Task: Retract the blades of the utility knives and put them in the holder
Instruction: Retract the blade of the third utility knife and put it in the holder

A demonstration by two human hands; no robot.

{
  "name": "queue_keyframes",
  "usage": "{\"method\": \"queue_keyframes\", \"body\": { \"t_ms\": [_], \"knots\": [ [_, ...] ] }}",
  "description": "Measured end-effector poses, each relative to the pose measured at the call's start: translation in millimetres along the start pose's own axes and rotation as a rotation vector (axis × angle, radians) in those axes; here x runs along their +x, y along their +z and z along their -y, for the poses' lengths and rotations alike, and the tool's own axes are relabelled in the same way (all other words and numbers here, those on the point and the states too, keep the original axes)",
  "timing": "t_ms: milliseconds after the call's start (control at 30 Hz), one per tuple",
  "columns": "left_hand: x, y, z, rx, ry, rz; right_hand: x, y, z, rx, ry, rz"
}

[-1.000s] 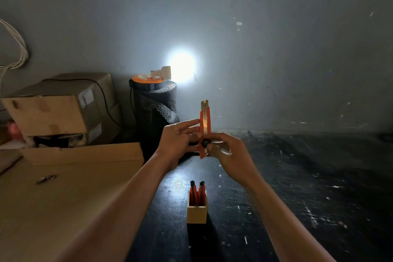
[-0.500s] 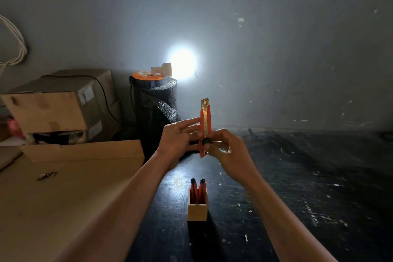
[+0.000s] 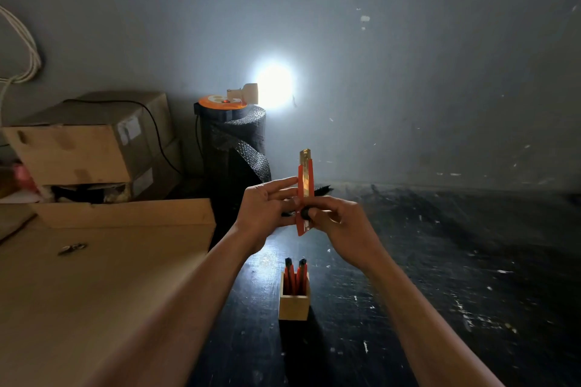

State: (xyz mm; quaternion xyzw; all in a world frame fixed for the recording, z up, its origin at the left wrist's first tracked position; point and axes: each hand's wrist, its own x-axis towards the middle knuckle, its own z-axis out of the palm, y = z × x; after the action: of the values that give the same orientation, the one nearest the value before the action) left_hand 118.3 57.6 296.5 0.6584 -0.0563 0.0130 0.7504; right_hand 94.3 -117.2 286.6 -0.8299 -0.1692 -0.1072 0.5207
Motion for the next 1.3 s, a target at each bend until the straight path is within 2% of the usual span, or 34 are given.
{"method": "queue_keyframes", "body": {
  "t_ms": [133,233,467,667,867,1100,1300],
  "knots": [
    [-2.5,-2.9,11.1,0.008,-0.015,0.02,11.4,-0.7,-5.7,0.064,0.066,-0.103],
    [-4.3,-5.0,20.4,0.02,-0.023,0.039,24.4,-2.1,-6.8,0.008,0.075,-0.166],
    [-2.1,-8.9,43.5,-0.023,-0.098,0.047,39.1,4.2,-18.8,0.138,0.104,-0.145],
    [12.1,-19.4,89.3,0.004,-0.204,0.001,41.5,19.3,-53.9,0.246,0.226,-0.111],
    [19.2,-35.2,162.6,0.279,-0.298,-0.172,46.2,35.6,-107.0,0.237,0.339,-0.105],
    [15.9,-39.6,218.3,0.501,-0.423,-0.163,43.2,67.7,-163.7,0.101,0.407,-0.088],
    [17.1,-35.6,236.6,0.551,-0.457,-0.13,29.1,95.0,-202.5,-0.012,0.458,-0.06]
  ]
}}
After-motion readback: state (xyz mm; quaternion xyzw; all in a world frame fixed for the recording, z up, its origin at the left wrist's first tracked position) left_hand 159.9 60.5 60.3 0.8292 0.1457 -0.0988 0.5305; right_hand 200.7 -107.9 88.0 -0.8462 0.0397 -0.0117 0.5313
